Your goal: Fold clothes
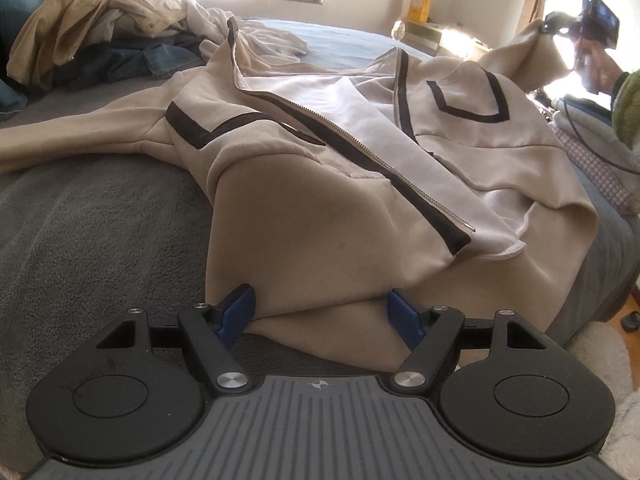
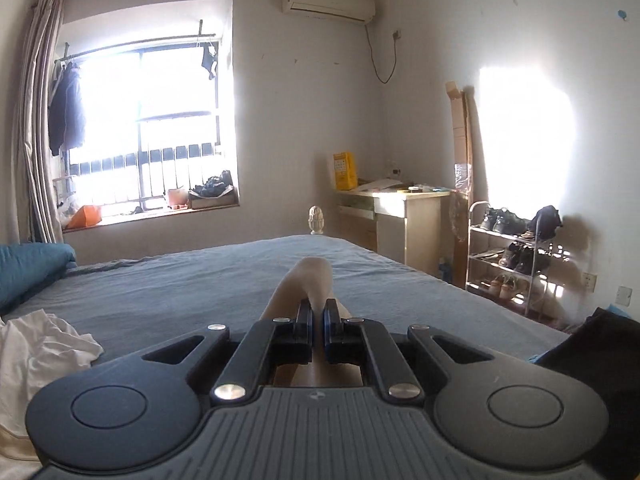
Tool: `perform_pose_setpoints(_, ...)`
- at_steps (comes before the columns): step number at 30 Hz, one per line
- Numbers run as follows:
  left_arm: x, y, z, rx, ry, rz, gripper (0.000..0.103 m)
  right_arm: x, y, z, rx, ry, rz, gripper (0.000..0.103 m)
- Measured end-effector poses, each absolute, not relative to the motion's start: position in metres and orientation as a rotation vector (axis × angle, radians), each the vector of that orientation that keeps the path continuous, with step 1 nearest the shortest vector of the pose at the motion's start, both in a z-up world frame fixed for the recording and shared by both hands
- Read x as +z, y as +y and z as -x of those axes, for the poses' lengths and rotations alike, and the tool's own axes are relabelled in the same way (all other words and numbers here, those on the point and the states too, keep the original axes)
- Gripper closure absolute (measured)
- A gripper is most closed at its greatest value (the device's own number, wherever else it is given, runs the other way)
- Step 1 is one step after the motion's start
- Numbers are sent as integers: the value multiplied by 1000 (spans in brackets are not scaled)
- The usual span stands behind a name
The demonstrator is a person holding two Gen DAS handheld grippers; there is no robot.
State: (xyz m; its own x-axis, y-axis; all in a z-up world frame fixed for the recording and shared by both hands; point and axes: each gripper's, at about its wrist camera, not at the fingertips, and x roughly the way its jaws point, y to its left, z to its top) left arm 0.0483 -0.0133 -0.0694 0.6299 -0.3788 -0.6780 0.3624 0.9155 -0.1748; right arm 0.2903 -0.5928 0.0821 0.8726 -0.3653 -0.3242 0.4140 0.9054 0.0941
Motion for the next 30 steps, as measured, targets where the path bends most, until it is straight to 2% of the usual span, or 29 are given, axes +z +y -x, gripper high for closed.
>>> perform_pose_setpoints(2,-69,-14,-49,-423,786,19,29,51,-601,-310,-424,385,-176,96)
perform_pose_setpoints(3,-69,-14,-50,-422,786,17,29,36,-606,-320,-432,425,-182,93)
perform_pose_setpoints(6,-69,-16,-51,-417,782,8,29,-17,-603,-336,-462,651,-165,87)
perform_pose_setpoints(7,-69,-17,-51,-416,781,6,29,-25,-600,-335,-460,692,-150,82)
perform_pose_setpoints(10,-69,-16,-50,-412,774,8,29,-21,-578,-312,-468,733,-51,66)
perform_pose_setpoints(15,-67,-13,-45,-402,751,54,29,34,-544,-241,-450,662,95,51)
perform_pose_setpoints(19,-66,-8,-37,-397,742,85,29,80,-512,-164,-354,572,88,49)
perform_pose_setpoints(22,-65,-3,-29,-388,734,104,29,84,-474,-113,-147,564,-31,48)
perform_pose_setpoints(26,-66,9,-17,-364,721,143,29,50,-412,-70,142,648,-202,48)
perform_pose_setpoints(30,-68,24,-13,-342,734,154,29,9,-351,-44,205,686,-174,49)
